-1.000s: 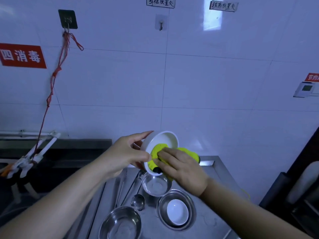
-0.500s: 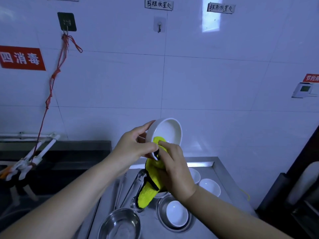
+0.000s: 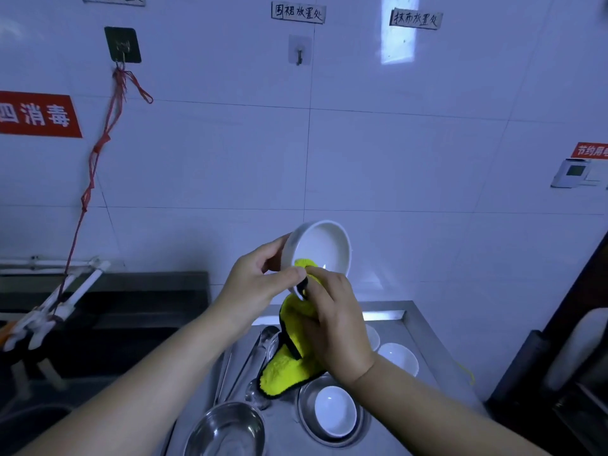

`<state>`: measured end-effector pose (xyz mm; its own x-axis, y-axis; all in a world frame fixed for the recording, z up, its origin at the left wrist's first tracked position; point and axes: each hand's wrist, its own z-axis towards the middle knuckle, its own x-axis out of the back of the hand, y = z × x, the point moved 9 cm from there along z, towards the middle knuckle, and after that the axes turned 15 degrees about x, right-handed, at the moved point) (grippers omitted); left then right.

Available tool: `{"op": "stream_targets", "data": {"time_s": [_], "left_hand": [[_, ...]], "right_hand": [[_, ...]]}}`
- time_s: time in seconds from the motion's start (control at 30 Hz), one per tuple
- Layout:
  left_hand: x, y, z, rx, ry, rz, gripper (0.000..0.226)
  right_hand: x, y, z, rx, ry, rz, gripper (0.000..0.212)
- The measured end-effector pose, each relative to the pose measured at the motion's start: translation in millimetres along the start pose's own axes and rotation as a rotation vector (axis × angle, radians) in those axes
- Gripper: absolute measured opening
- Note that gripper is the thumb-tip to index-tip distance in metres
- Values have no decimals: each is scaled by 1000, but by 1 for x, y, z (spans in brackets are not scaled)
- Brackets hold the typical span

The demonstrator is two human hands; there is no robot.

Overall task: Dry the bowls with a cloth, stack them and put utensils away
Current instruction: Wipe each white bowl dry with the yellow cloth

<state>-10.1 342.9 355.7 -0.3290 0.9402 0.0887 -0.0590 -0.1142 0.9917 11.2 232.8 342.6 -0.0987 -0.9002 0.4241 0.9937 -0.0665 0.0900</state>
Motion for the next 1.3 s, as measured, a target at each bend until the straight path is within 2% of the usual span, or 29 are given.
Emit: {"op": "stream_targets", "data": {"time_s": [0.07,0.2,0.27,0.33,0.43,0.5,0.57,0.63,0.67,0.8,0.87,0.93,1.0,1.1,1.2,1.27,1.3], "left_hand": [[4,2,0,22,-4,20,48],[7,1,2,116,-137,123,48],[7,1,5,157,-179,166,49],[12,-1,10,150,-127,76,54],[10,-5,9,54,-44,-69,65],[0,-3,5,-26,-26,-41,56],[1,0,4,-32,25,-18,49],[5,1,6,-7,33,1,48],[8,1,6,5,18,4,48],[8,0,5,89,-156,77,51],[10,-1,7,128,-176,86,51],[16,-2,10,126,-107,-28,49],[15,-6,8,66,-52,-122,52],[2,-6,-1,-37,-11,-117,52],[3,-4,-1,-36,27,-92,50],[9,-3,0,-5,0,-58,50],[11,-3,1,17,-35,-39,50]], "right_hand": [[-3,0,-5,81,-53,16,34],[-9,-3,-20,618,-310,-76,31],[-7,1,-23,754,-358,-106,26],[-5,8,-16,680,-311,-145,25],[-2,15,0,328,-149,-157,31],[0,10,5,141,-40,-69,36],[0,1,8,73,-13,1,36],[0,-2,7,116,-69,43,34],[0,-3,6,194,-120,42,34],[-2,-3,-10,740,-328,-133,19],[-1,4,-13,828,-358,-184,20],[-1,9,-6,716,-320,-191,23],[-1,11,6,478,-249,-158,27],[4,5,18,172,-78,-43,40],[3,-5,17,117,-81,21,39],[2,-3,12,216,-172,29,44],[-1,-2,6,324,-246,24,47]]}}
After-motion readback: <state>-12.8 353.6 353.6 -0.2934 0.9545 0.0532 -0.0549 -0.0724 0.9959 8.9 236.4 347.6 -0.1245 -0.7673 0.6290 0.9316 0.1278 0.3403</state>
